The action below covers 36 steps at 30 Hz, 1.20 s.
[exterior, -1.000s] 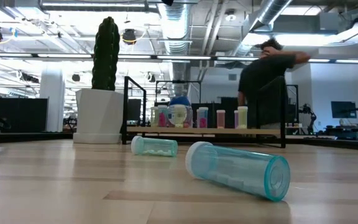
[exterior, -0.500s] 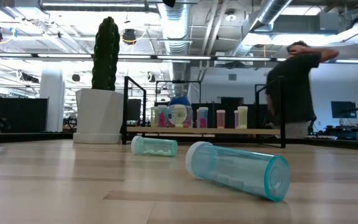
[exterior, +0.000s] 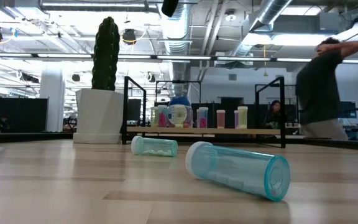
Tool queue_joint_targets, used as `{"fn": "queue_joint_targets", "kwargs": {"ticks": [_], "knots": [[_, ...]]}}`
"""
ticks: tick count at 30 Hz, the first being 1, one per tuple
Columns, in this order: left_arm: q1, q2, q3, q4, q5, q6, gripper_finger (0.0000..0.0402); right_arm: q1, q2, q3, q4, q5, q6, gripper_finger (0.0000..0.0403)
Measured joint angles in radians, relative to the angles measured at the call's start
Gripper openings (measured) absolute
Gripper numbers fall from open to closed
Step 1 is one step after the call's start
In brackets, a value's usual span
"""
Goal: Pick and place medicine bottles onto shelf by color
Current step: Put the yellow pill bottle on the shelf
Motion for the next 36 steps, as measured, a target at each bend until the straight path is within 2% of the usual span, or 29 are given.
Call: {"fn": "queue_joint_targets", "kwargs": {"ticks": [18, 22, 31, 36], "knots": [[-0.02, -0.001, 0.0, 0.033, 0.028, 0.028, 0.0089, -0.032, 0.054, 0.001, 0.095, 0.01, -0.061, 0.0248], [-0.02, -0.001, 0.0, 0.032, 0.025, 0.035, 0.0089, -0.031, 0.054, 0.001, 0.093, 0.009, -0.062, 0.0221], [-0.019, -0.001, 0.0, 0.035, 0.019, 0.036, 0.009, -0.03, 0.054, 0.001, 0.092, 0.002, -0.074, 0.0129], [-0.02, -0.001, 0.0, 0.036, 0.011, 0.036, 0.0104, -0.022, 0.054, 0.001, 0.092, 0.003, -0.08, 0.0108]]}}
